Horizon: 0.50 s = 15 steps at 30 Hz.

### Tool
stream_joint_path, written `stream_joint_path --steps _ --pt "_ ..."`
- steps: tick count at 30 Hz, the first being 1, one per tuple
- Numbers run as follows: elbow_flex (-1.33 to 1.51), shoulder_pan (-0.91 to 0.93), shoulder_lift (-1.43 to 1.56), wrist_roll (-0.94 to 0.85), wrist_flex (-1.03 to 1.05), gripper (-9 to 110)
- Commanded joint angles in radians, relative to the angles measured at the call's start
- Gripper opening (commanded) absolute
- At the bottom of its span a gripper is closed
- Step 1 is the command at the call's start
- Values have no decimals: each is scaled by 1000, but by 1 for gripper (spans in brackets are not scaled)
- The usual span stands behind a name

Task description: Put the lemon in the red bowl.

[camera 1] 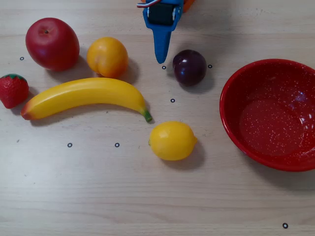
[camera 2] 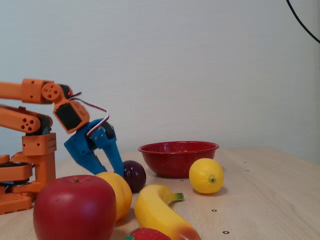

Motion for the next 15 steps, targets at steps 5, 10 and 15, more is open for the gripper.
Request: stream_joint_path --steps 5,10,15 --pt "-241 -6 -172 94 20 0" --pt "-342 -3 -305 147 28 0" --pt "-492 -9 -459 192 67 0"
